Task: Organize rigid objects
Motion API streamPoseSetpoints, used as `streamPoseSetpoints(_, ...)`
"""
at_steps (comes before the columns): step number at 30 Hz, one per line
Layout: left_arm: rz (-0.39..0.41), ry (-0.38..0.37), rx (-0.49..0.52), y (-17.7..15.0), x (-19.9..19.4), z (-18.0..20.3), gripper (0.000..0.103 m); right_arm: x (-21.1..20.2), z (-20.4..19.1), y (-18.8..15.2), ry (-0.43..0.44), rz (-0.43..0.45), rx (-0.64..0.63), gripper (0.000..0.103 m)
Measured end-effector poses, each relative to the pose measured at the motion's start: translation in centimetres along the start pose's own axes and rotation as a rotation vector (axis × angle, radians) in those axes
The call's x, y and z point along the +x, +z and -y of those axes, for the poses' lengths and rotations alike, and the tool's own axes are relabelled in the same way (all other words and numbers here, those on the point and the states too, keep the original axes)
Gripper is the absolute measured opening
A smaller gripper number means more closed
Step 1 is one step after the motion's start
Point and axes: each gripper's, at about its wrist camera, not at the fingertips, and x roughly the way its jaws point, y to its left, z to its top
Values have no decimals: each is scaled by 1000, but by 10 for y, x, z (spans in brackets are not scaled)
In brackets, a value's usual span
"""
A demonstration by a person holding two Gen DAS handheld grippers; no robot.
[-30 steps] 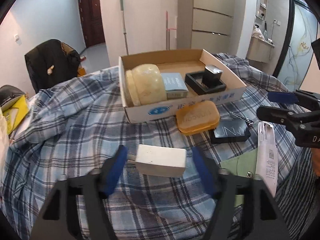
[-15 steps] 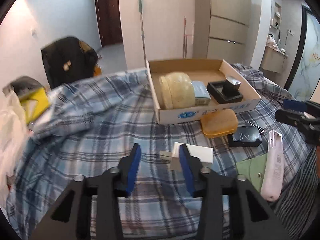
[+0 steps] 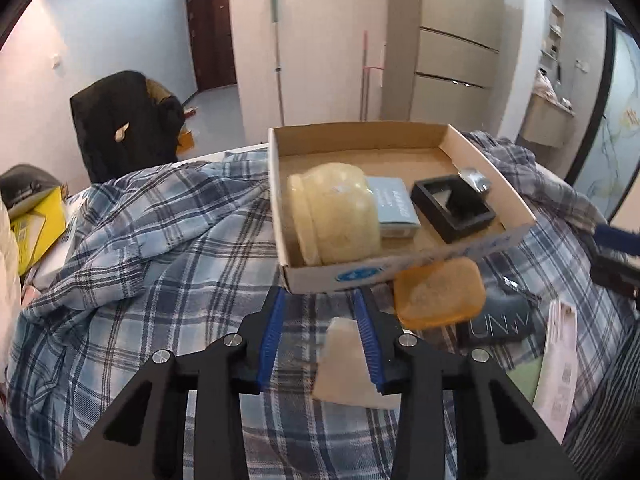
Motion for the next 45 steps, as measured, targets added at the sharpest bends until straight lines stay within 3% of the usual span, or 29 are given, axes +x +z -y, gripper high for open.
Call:
streamPoseSetpoints(3, 26, 3, 2, -1, -18, -3, 47, -1, 2, 0, 7, 2, 5, 69)
streamPoseSetpoints(4, 25, 3, 2, -4, -25, -4, 65, -1, 2, -1, 8, 2, 5, 69)
streamPoseSetpoints(5, 17, -5, -13, -7, -32, -5, 76, -1, 2, -1, 10, 3, 4, 69)
streamPoseSetpoints(8, -44, -59, -28, -14, -37, -2, 76, 0, 1, -1, 14, 0, 1, 69)
streamPoseSetpoints(12, -101, -12, -26, -11, -20, 13, 76, 3, -3, -2, 9, -17, -7, 69)
streamPoseSetpoints(15, -170, 52, -133, 0, 2, 16, 76, 0, -5, -2, 2, -6, -14, 69)
streamPoseSetpoints(20, -297, 8, -343, 2, 29, 0, 76, -6, -3, -3, 1, 16, -13, 69)
streamPoseSetpoints(22, -311, 5, -408, 2, 33, -6, 76, -6, -1, -3, 9, 18, -10, 69)
streamPoseSetpoints(32, -304, 35, -290, 2, 19, -5, 63, -2, 4, -7, 26, 5, -4, 69)
streamPoseSetpoints(34, -307, -12, -313, -1, 10, -11, 62, -2, 1, -5, 25, 3, -10, 67)
streamPoseSetpoints(36, -293, -26, -332, 0, 3, -16, 62, -1, -10, 0, 29, -1, -48, 40)
streamPoseSetpoints(37, -279, -25, -347, -1, -1, -19, 56, 0, -18, 3, 35, -7, -83, 33)
streamPoseSetpoints(38, -270, -21, -357, -1, -4, -21, 36, 2, -28, 6, 48, -10, -131, 25)
streamPoseSetpoints(40, -263, -24, -364, -2, -8, -26, 7, 8, -51, 12, 82, 1, -225, 22)
streamPoseSetpoints(42, -276, -73, -346, -1, -4, -25, 6, 19, -73, 16, 123, -3, -302, 18)
streamPoseSetpoints(45, -279, -58, -319, -5, -1, -22, 6, 47, -100, 21, 153, -53, -368, 13)
